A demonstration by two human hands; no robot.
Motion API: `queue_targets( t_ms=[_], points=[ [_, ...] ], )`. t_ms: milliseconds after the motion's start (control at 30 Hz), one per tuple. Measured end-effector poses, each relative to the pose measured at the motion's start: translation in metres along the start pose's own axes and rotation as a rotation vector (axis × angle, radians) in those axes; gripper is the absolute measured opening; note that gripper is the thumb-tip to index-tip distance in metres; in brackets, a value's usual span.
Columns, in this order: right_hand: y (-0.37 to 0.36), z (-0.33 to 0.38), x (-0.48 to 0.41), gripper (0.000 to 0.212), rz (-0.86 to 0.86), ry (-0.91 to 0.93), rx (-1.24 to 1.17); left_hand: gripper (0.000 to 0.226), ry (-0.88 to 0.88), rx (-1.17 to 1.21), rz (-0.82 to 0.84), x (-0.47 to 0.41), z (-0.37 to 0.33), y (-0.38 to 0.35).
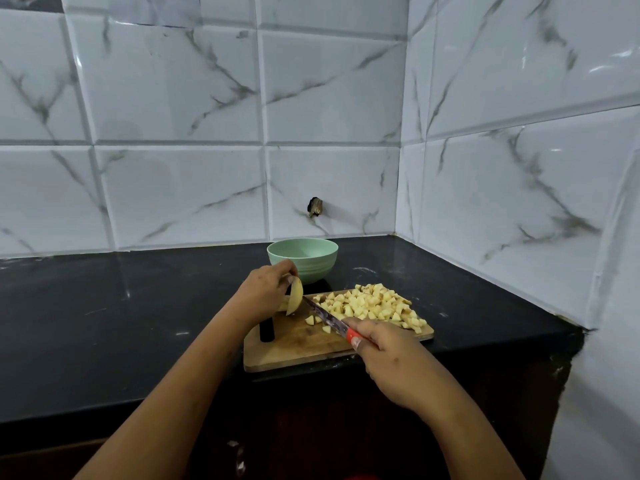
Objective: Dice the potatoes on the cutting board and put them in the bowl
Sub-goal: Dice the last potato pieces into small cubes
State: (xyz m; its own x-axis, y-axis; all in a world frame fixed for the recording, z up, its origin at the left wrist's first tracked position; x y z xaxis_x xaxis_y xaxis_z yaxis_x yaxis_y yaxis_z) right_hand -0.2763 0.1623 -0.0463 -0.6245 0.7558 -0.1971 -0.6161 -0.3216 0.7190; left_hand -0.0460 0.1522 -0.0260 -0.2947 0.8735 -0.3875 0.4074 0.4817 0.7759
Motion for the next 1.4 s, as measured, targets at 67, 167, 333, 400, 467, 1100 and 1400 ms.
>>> queue_targets(
  t_ms=[67, 167, 333, 400, 467, 1100, 1400],
  points=[
    [-0.001, -0.003, -0.001, 0.041, -0.002, -0.005, -0.012, 0.014, -0.011, -0.056, -0.008, -0.003, 0.0, 0.0],
    [-0.001, -0.005, -0.001, 0.041, -0.015, -0.013, -0.01, 0.015, -0.008, -0.109, -0.024, -0.006, -0.002, 0.0],
    [0.001, 0.002, 0.004, 0.041, 0.036, 0.001, 0.053, 0.02, 0.018, -0.081, -0.034, -0.001, -0.004, 0.002],
    [0.002, 0.002, 0.005, 0.039, 0.065, -0.021, 0.117, 0.022, 0.029, 0.019, -0.025, 0.006, -0.008, 0.007],
    [0.001, 0.004, 0.005, 0.038, 0.069, -0.039, 0.192, 0.014, 0.027, 0.141, -0.015, 0.017, -0.015, 0.012],
    [-0.009, 0.022, 0.015, 0.042, -0.119, 0.032, 0.344, 0.027, 0.166, 0.025, 0.129, 0.066, -0.02, 0.011],
    [-0.019, 0.032, 0.009, 0.066, -0.021, 0.001, 0.638, 0.022, 0.167, -0.038, 0.044, 0.079, -0.017, 0.001]
  ],
)
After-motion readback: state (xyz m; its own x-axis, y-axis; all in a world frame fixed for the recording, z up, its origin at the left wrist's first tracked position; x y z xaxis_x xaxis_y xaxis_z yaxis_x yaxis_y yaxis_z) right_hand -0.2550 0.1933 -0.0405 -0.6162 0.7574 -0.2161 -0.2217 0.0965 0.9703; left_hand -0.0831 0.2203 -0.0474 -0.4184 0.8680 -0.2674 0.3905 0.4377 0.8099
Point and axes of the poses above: each hand's wrist, its own x-axis away from the middle knuckle, its own y-axis out of the back of the hand, z = x × y, the point moved 1 cm from there along -x, towards the middle knuckle, and after that the axes turned 4 degrees about x, right-handed, at the moved point
